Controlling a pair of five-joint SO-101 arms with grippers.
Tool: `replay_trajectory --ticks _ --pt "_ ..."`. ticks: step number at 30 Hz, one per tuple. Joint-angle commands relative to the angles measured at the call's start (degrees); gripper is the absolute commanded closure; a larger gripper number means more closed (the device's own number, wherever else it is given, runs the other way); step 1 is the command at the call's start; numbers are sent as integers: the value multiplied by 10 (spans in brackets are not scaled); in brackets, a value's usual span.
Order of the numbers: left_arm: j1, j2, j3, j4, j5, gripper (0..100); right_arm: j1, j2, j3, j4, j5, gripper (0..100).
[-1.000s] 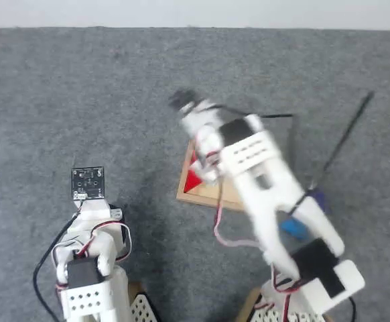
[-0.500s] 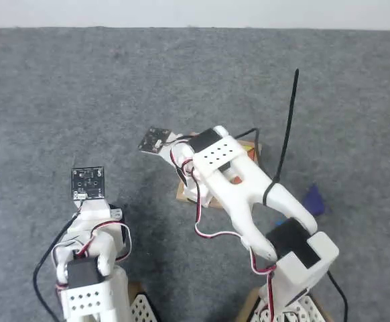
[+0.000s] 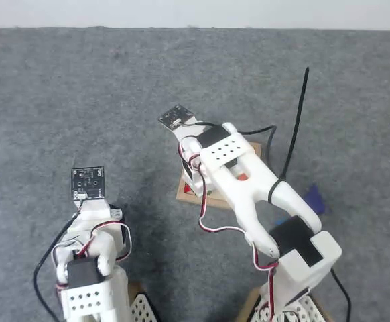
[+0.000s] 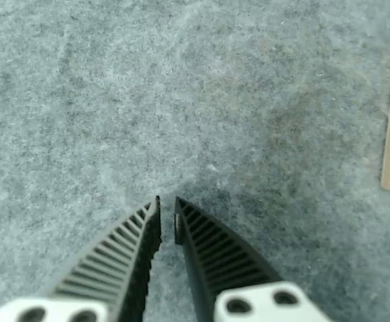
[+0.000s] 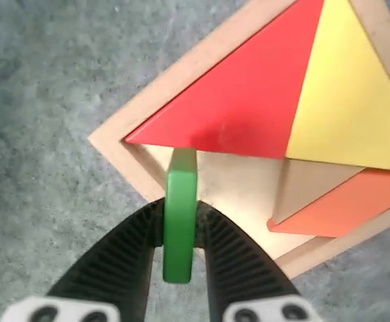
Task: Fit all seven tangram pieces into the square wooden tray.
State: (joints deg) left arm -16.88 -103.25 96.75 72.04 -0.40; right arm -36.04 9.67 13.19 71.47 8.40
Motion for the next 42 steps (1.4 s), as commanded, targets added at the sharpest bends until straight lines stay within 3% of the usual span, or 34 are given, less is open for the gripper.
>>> replay_trajectory --ticks 1,7,21,34,42 --pt "4 -10 -3 2 -3 964 7 -3 8 -11 -8 934" --pt "4 -10 -3 2 -3 964 7 -3 11 -11 -8 802" --pt "4 -10 -3 2 -3 964 91 -9 3 -22 -39 812" --pt "4 -10 -3 2 -3 964 58 -39 10 -39 -51 812" --pt "4 -10 -3 2 -3 964 83 -19 10 -61 -44 812"
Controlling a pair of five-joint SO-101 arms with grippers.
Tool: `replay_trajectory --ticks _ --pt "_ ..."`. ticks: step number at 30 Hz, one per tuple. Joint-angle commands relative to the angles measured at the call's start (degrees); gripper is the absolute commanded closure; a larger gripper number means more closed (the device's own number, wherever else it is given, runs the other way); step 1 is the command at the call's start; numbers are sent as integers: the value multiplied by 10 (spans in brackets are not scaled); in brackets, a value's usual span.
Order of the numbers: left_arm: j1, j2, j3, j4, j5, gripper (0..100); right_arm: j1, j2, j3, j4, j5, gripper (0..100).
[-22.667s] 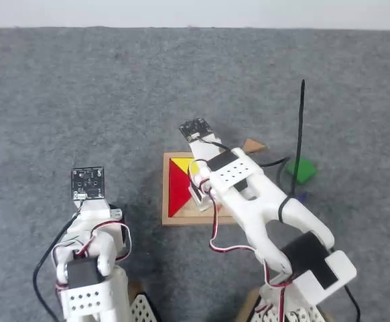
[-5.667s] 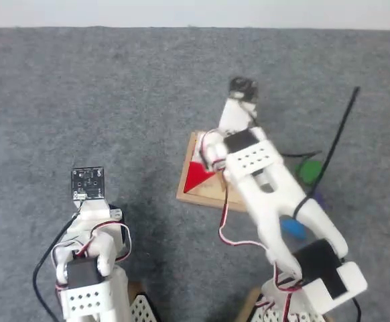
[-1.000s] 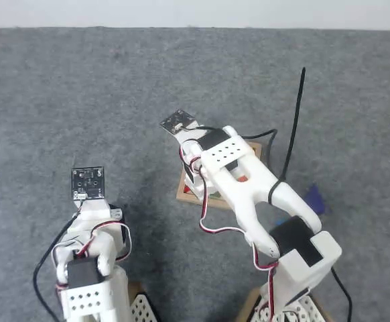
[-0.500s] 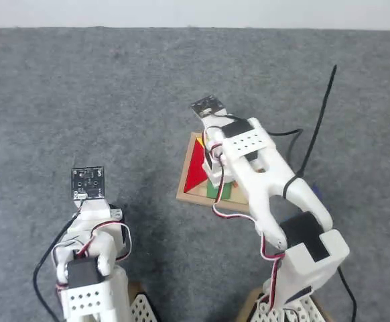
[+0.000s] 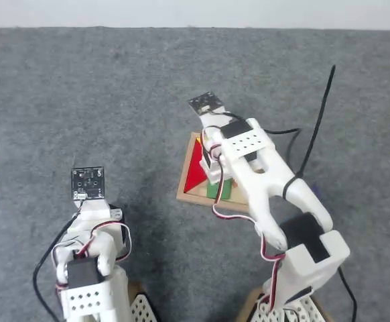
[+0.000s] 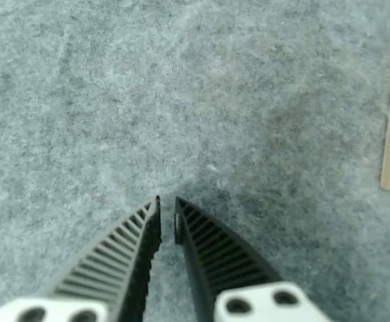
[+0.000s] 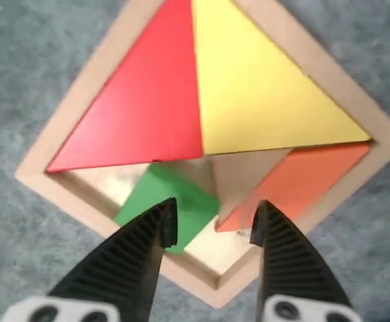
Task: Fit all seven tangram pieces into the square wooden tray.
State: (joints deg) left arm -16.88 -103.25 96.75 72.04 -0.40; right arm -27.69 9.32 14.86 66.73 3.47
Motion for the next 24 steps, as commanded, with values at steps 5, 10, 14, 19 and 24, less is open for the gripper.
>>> replay_trajectory --ticks 5,10,14,19,24 --pt "4 -10 -3 2 -3 964 -55 8 1 -41 23 812" --pt "4 -10 -3 2 -3 964 -86 33 0 -52 23 812" --pt "4 -10 -3 2 -3 964 -107 32 3 -51 24 812" --pt "4 -10 -3 2 -3 964 -124 15 18 -51 48 812" --pt "4 -10 -3 2 -3 964 -119 -116 85 -61 50 812"
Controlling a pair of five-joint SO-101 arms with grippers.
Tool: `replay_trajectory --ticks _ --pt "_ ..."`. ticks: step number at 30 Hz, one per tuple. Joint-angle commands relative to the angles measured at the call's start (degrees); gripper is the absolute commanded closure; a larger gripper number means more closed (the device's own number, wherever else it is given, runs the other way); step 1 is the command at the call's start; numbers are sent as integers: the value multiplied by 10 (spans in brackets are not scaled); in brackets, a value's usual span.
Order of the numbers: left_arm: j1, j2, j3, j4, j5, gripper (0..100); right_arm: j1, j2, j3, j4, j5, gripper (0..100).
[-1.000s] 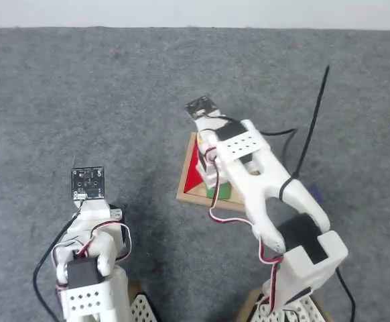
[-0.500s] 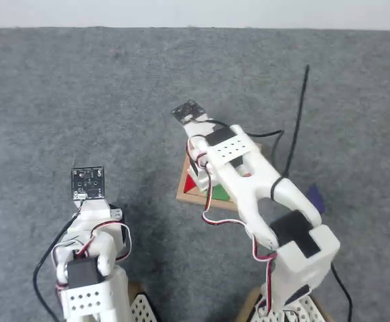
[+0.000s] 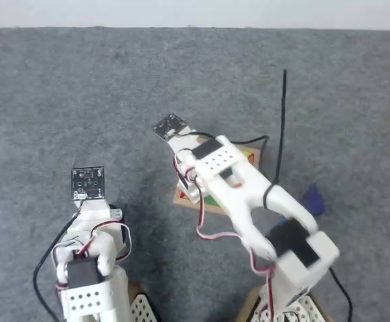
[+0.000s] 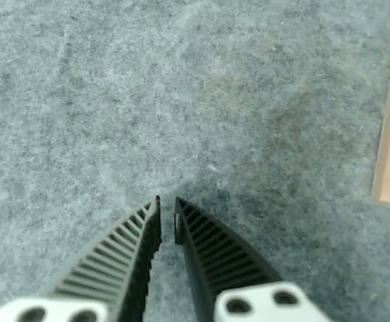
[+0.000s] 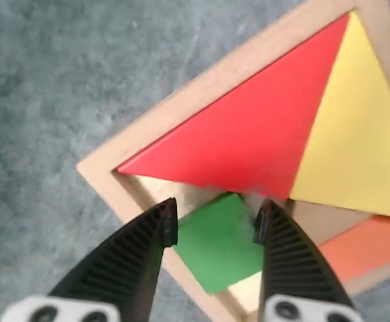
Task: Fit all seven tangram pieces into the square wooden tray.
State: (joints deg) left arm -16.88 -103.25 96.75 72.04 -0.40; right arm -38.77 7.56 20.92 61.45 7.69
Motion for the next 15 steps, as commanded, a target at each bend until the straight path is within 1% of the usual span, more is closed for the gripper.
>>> replay_trajectory --ticks 1,4,7,11,15 --pt "4 -10 -3 2 -3 964 -7 -131 45 -13 8 812" --pt "4 -10 -3 2 -3 964 5 -216 107 -26 9 812" --pt "4 -10 -3 2 -3 964 34 -262 152 -41 10 812" --pt "4 -10 -3 2 -3 964 53 -253 189 -50 10 812" --pt "4 -10 -3 2 -3 964 54 -198 194 -70 10 812"
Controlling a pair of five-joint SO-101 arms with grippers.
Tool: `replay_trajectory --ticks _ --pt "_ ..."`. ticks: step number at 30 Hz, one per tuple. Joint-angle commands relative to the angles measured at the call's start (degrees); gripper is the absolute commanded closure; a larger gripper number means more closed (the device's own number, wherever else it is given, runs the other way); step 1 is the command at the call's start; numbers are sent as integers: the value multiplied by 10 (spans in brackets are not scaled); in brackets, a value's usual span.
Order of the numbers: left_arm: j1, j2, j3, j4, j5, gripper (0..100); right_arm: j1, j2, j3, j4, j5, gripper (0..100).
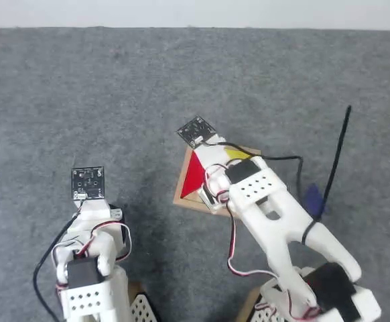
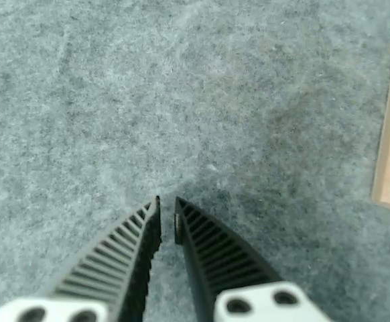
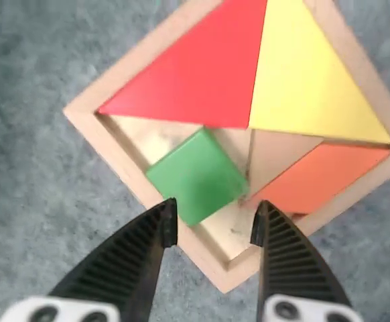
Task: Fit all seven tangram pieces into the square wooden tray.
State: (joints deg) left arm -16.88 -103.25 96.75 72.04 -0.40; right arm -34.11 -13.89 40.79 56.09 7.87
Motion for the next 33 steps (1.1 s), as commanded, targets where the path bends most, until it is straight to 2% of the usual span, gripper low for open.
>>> replay_trajectory --ticks 1,10,15,22,28,33 --pt "4 -10 -3 2 -3 964 7 27 -5 -19 8 812" --pt "4 -10 -3 2 -3 964 -3 71 -37 -35 8 812" --pt "4 -10 -3 2 -3 964 -24 99 -47 -77 10 812" --pt "4 -10 -3 2 -3 964 -31 145 -108 -71 35 812" --pt "4 -10 -3 2 -3 964 -35 144 -110 -65 50 812" --pt "4 -10 -3 2 -3 964 -79 94 -100 -60 61 812"
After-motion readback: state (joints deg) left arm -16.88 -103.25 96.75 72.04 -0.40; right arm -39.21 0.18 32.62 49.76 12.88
